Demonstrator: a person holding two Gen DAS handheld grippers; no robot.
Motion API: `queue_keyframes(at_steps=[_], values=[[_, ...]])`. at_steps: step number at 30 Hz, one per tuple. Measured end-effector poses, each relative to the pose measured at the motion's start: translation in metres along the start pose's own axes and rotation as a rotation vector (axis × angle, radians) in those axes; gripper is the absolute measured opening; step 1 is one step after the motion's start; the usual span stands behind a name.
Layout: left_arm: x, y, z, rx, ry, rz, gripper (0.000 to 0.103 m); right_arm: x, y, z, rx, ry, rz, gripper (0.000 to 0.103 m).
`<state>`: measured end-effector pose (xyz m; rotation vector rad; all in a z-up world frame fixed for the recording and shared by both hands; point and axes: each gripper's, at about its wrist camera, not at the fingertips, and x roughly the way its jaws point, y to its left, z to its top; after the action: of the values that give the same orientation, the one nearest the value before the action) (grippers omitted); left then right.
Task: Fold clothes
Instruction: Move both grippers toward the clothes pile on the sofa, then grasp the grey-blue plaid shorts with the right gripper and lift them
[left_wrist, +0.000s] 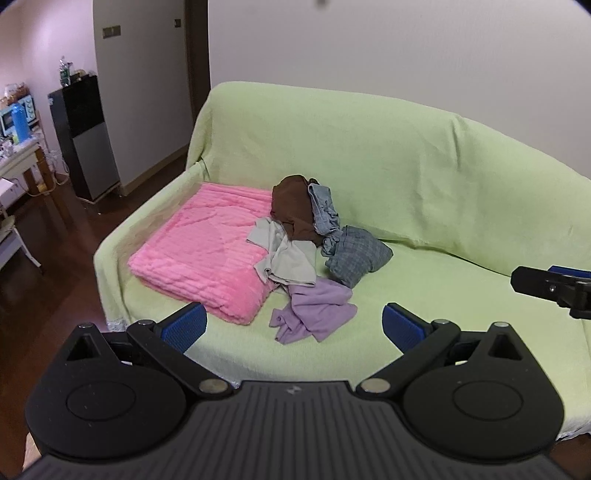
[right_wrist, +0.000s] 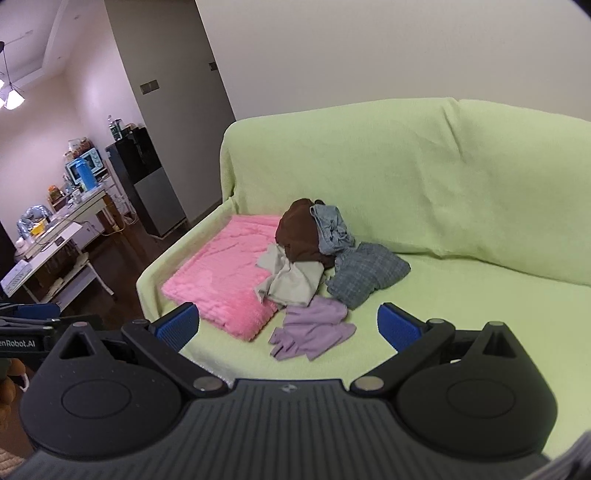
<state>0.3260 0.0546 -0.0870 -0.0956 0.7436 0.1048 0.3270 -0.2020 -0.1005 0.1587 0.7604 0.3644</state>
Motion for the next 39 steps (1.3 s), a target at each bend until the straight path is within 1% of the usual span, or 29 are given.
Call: queue_keyframes(at_steps=[2,3,7,9,11,13,16,17,22,25,26,27,28,29,31,33,34,35,37,38,39], values=[[0.015,0.007,0.008,0.005,-0.001,-0.015,0.102,0.017,-0.002,0.025,-0.012,0.013,-0.006,0.102],[0.024,0.01,0.014,0.01,0.005,-0.02,0.102,0.027,-0.001,0.03,-0.012,0.024,-0.016,0.102],[0.048,0.023,0.035,0.024,0.02,-0.059,0.102,0.062,0.003,0.028,0.005,0.045,-0.053,0.102],[0.064,0.027,0.044,0.046,0.041,-0.058,0.102,0.075,0.007,0.025,0.001,0.047,-0.067,0.102],[0.075,0.028,0.053,0.044,0.057,-0.06,0.102,0.088,0.01,0.024,-0.002,0.051,-0.079,0.102],[0.089,0.031,0.061,0.034,0.068,-0.075,0.102,0.101,0.0,0.064,0.012,0.077,-0.079,0.102],[0.108,0.029,0.07,0.037,0.083,-0.077,0.102,0.12,0.0,0.065,-0.011,0.089,-0.087,0.102],[0.116,0.028,0.075,0.033,0.091,-0.075,0.102,0.128,-0.005,0.073,-0.014,0.099,-0.086,0.102],[0.153,0.024,0.092,0.009,0.109,-0.067,0.102,0.17,-0.021,0.075,-0.022,0.142,-0.068,0.102],[0.182,0.022,0.102,-0.001,0.114,-0.036,0.102,0.21,-0.036,0.075,-0.045,0.186,-0.043,0.102],[0.194,0.022,0.106,-0.018,0.121,-0.02,0.102,0.223,-0.042,0.075,-0.053,0.201,-0.035,0.102],[0.207,0.021,0.109,-0.038,0.133,-0.008,0.102,0.238,-0.048,0.079,-0.061,0.218,-0.026,0.102],[0.219,0.021,0.11,-0.053,0.148,-0.003,0.102,0.263,-0.062,0.1,-0.071,0.25,-0.011,0.102],[0.23,0.02,0.112,-0.061,0.164,0.0,0.102,0.28,-0.068,0.099,-0.085,0.264,0.001,0.102],[0.26,0.017,0.115,-0.064,0.205,0.019,0.102,0.315,-0.081,0.097,-0.119,0.295,0.012,0.101],[0.284,0.015,0.116,-0.07,0.227,0.048,0.102,0.351,-0.092,0.091,-0.134,0.322,0.024,0.101],[0.295,0.014,0.116,-0.078,0.236,0.058,0.102,0.366,-0.094,0.088,-0.144,0.335,0.031,0.099],[0.304,0.013,0.117,-0.086,0.243,0.066,0.102,0.38,-0.097,0.085,-0.154,0.348,0.038,0.094],[0.324,0.011,0.116,-0.104,0.262,0.078,0.102,0.413,-0.102,0.077,-0.178,0.377,0.053,0.089],[0.332,0.011,0.115,-0.111,0.27,0.085,0.102,0.445,-0.104,0.065,-0.223,0.402,0.064,0.088],[0.341,0.011,0.113,-0.117,0.279,0.092,0.102,0.462,-0.104,0.058,-0.247,0.412,0.071,0.087]])
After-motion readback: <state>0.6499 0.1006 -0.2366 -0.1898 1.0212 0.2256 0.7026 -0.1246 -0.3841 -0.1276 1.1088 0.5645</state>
